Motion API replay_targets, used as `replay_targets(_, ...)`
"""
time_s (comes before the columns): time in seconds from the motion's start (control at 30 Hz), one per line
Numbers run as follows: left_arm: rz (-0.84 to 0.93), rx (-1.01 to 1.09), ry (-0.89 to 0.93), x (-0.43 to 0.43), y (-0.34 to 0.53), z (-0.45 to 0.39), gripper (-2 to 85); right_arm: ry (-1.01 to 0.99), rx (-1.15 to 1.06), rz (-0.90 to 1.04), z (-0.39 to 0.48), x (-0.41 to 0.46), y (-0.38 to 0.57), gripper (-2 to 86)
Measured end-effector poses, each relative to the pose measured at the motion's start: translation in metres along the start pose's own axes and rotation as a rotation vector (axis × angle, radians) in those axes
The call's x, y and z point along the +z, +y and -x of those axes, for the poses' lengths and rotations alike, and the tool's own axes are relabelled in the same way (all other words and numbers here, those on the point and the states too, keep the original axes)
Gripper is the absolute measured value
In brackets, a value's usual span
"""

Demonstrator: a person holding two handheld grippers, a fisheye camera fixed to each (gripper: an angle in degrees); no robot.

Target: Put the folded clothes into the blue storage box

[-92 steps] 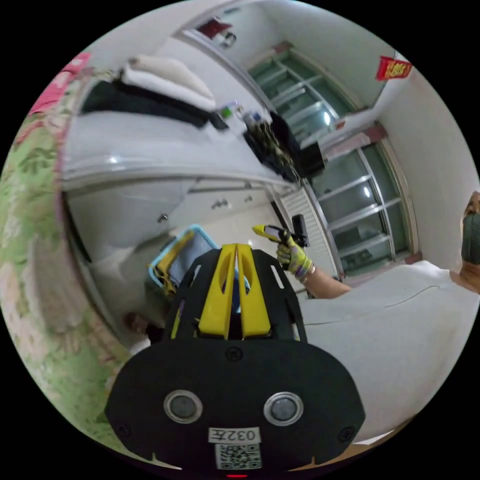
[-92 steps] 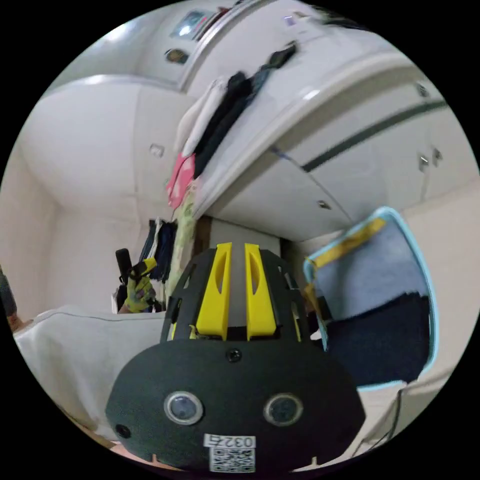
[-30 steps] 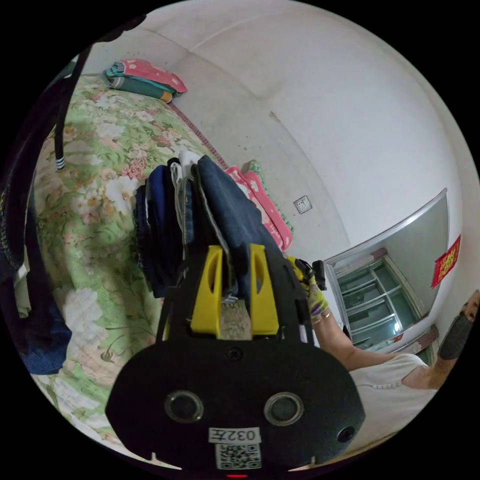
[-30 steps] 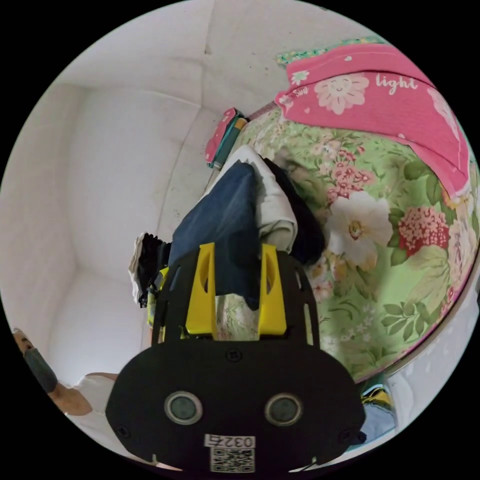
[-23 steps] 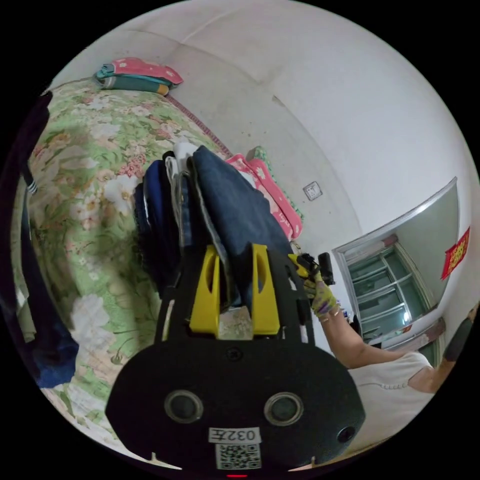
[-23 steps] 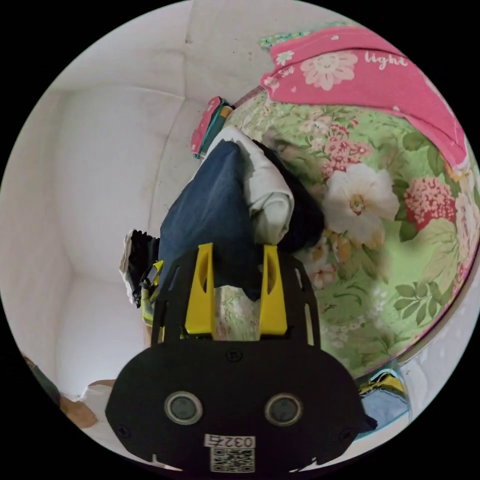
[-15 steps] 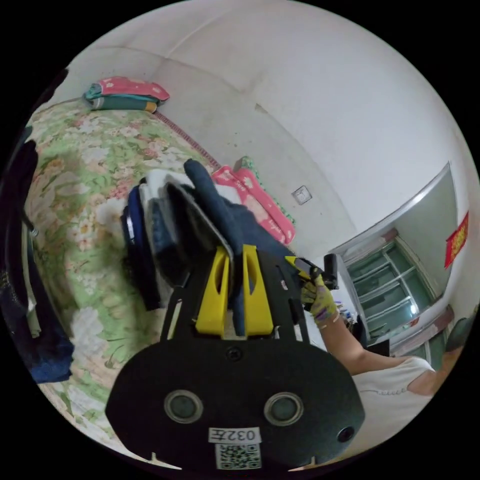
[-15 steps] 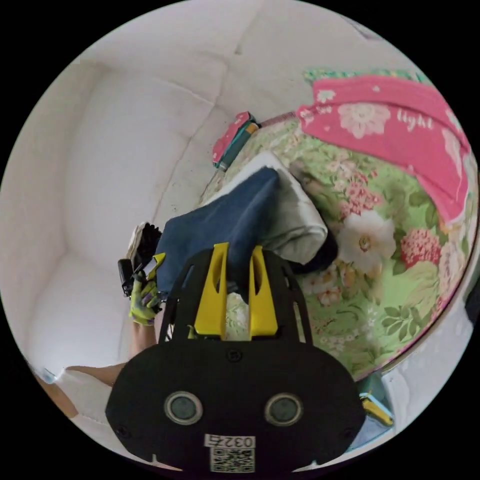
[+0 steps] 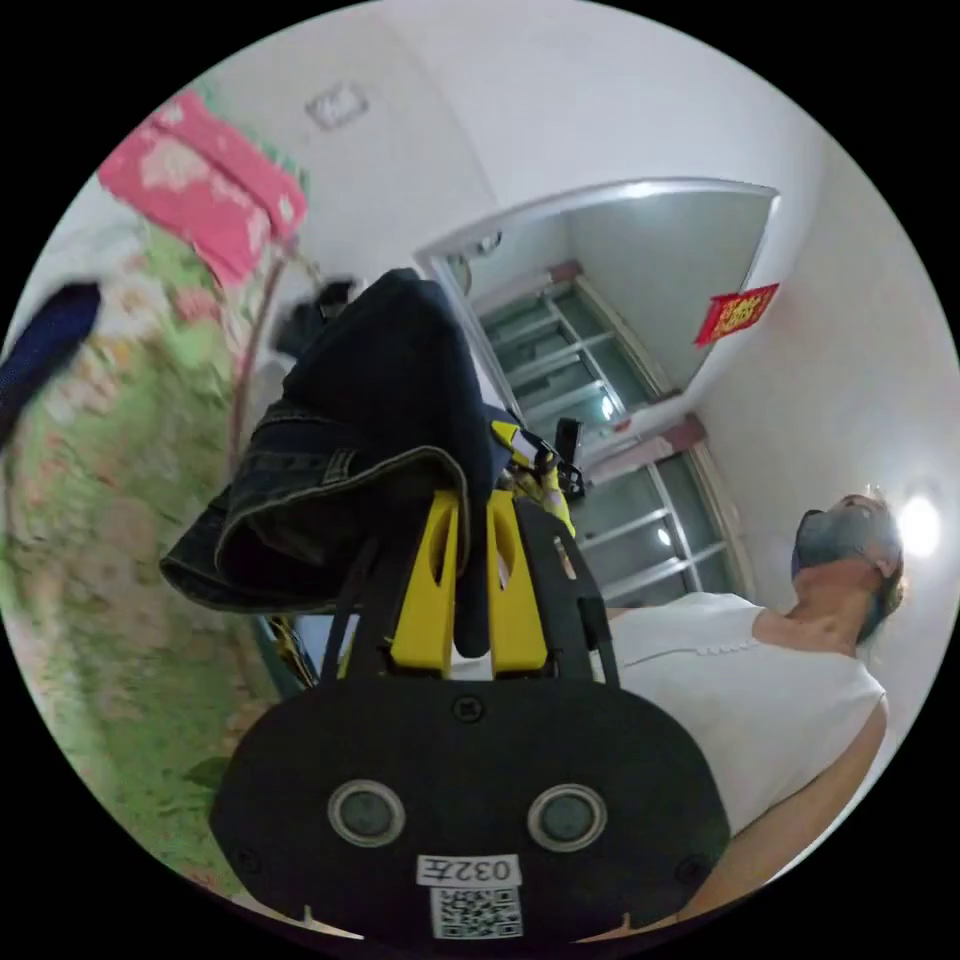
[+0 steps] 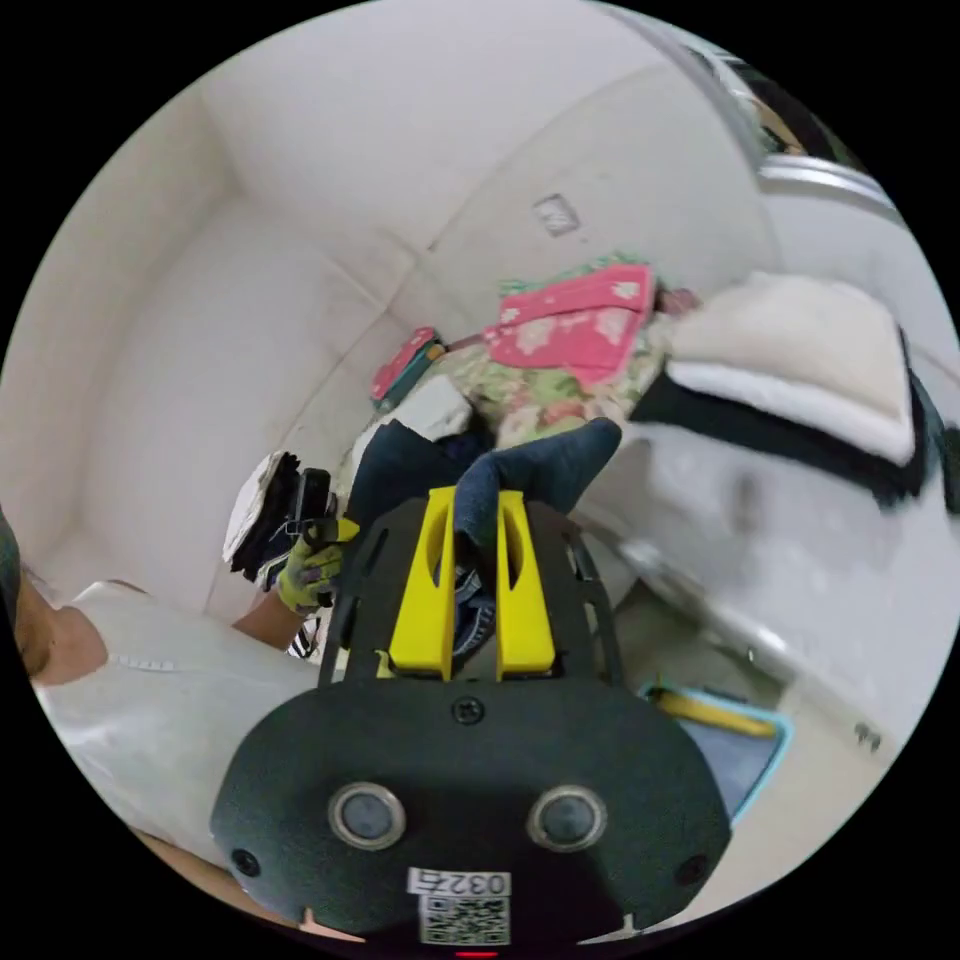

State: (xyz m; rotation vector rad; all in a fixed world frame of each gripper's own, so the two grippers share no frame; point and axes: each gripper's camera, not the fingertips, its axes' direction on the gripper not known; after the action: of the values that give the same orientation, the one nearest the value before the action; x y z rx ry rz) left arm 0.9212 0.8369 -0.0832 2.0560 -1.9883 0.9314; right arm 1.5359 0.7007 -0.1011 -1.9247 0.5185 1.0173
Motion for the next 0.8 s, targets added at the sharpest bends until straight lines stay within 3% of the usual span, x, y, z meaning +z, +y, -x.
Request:
replay_targets(0.13,0.304,-0.120,0.105,0.129,0.011,0.061,0.1,0.120,0.264,-0.043,-0.058,-0.044,0.080,6.4)
replay_targets(0.27,0.611,-0.222,0.098,0.236,0.035,0.117,-0.1,0.211,0.548,-0.065,-0.107,-0.067,0.163,6.4)
replay_targets(0.47,0.987,-0.370,0.061,0.345,0.106,0.189,-0.2,0.191,0.922,-0.073,-0.158,-0.059,0.263,6.2)
replay_targets(0.67,1.140,-0.468,-0.002,0.383,0.151,0.236,-0.2,0.173,1.051,0.008,-0.199,-0.035,0.297,5.9)
replay_targets(0.8,1.130,-0.472,-0.035,0.384,0.148,0.251,-0.3,0.160,1.020,0.022,-0.220,-0.028,0.286,5.8)
